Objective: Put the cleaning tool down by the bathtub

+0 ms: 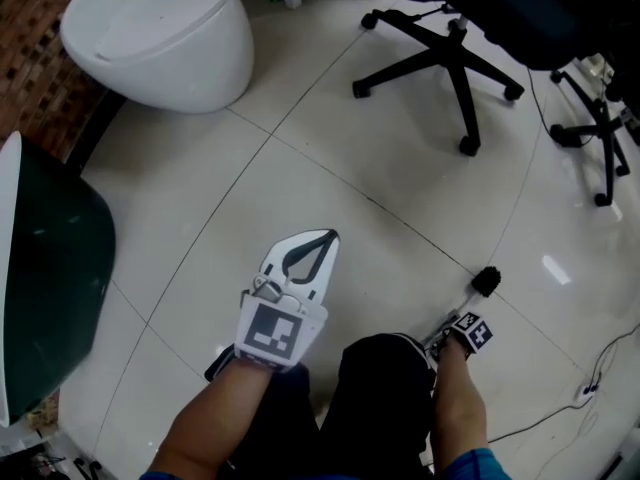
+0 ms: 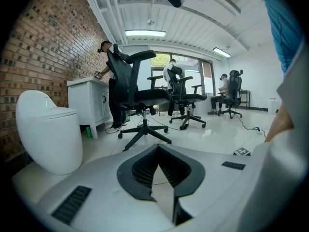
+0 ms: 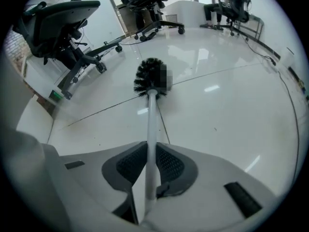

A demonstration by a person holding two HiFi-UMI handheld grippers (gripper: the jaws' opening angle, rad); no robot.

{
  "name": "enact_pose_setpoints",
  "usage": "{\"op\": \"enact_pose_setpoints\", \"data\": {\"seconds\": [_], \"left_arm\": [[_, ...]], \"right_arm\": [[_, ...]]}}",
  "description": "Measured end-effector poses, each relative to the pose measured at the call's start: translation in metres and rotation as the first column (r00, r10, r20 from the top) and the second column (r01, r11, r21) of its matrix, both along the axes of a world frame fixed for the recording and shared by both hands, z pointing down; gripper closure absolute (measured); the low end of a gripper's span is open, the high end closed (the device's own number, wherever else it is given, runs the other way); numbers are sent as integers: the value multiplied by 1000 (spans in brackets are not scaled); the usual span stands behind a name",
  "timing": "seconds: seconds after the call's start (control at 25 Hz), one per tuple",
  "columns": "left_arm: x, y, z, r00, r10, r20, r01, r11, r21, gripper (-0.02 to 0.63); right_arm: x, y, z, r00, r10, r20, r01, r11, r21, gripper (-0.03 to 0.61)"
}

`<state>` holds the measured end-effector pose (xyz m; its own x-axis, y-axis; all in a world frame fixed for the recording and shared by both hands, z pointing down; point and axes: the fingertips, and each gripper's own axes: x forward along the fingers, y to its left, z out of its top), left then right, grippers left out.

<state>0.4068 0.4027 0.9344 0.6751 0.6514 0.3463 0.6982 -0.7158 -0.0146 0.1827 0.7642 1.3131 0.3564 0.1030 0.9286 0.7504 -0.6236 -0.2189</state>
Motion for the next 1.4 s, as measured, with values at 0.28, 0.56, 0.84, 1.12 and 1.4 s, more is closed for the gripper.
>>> {"op": "enact_pose_setpoints", "data": {"seconds": [0.28, 0.56, 0.84, 1.12, 1.4], "left_arm": [[3, -14, -1, 998, -55, 3, 55, 998, 35, 614], [-34, -20, -79, 992, -122, 36, 122, 993, 1, 613], [-39, -48, -229, 986, -164, 29, 165, 986, -15, 614], [-85, -83, -416, 979, -200, 40, 202, 979, -33, 614], [-121, -155, -594, 955, -296, 9, 295, 953, -71, 614]], "right_arm": [[18, 0, -72, 993, -74, -93, 67, 995, -67, 503], [34, -22, -237, 966, -218, -138, 197, 969, -148, 503], [38, -64, -429, 916, -363, -174, 328, 923, -200, 503], [37, -127, -633, 830, -518, -208, 471, 850, -235, 503], [63, -206, -840, 699, -647, -306, 565, 761, -318, 503]]}}
